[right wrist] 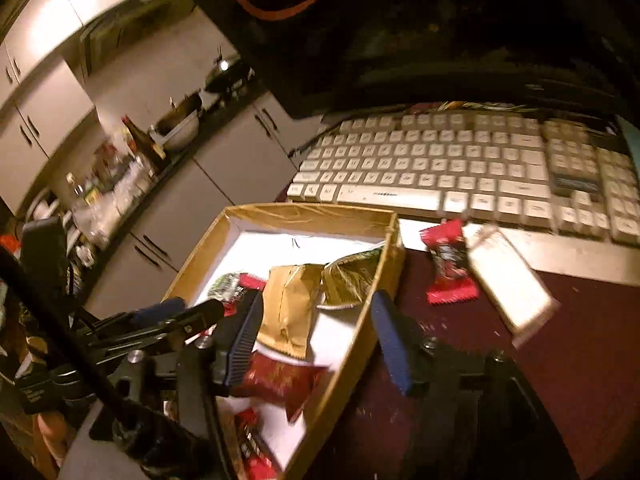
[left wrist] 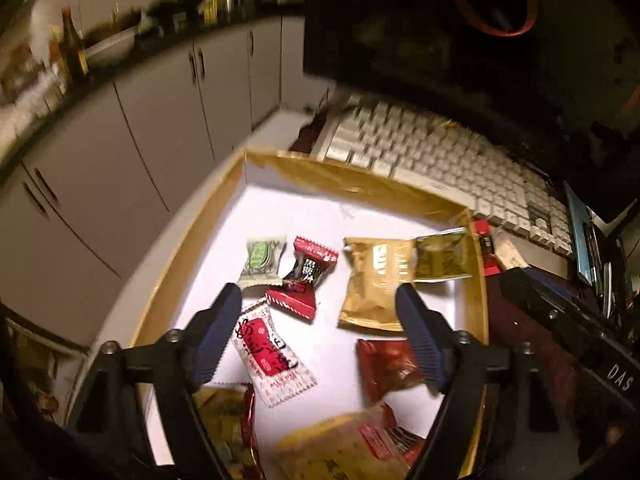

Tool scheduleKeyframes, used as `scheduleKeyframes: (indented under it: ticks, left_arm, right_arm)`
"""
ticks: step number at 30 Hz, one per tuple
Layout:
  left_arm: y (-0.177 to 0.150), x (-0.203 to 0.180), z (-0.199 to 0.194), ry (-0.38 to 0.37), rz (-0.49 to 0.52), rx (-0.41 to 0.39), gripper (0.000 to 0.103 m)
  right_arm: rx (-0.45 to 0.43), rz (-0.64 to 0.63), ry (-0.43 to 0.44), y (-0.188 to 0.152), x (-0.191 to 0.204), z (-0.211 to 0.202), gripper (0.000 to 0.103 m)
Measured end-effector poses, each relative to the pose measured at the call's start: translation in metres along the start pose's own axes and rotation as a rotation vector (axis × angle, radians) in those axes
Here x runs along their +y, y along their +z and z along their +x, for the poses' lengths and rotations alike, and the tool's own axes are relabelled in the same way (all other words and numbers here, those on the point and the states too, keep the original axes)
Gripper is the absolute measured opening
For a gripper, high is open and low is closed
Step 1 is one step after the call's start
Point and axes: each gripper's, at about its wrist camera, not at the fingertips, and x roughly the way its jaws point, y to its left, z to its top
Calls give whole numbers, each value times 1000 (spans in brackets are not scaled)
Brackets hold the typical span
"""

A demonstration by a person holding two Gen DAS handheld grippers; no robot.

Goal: Organize snacks
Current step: 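Carry the red candy and green-gold packet into the tray and open both grippers, then grasp the clear pastry bag on the cloth with the right gripper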

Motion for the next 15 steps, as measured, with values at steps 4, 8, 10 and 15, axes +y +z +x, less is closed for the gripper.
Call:
scheduleKeyframes:
  ticks: [4, 8, 10, 15]
  left_arm:
    - [-10, -22, -20, -25, 18, -25, 82]
    - [-15, -46, -35, -105, 48, -31, 83]
    - [-16, -58, -38, -115, 72, -25, 83]
    - [-20, -78, -42, -144, 105, -20, 83]
  right_arm:
    - [-26, 20, -14, -11, -16, -22, 67]
    - [-56, 64, 18, -11, -47, -45, 67]
    - [-60, 86, -4, -8, -65, -52, 67]
    - [-39, 104, -76, 6, -95, -48, 67]
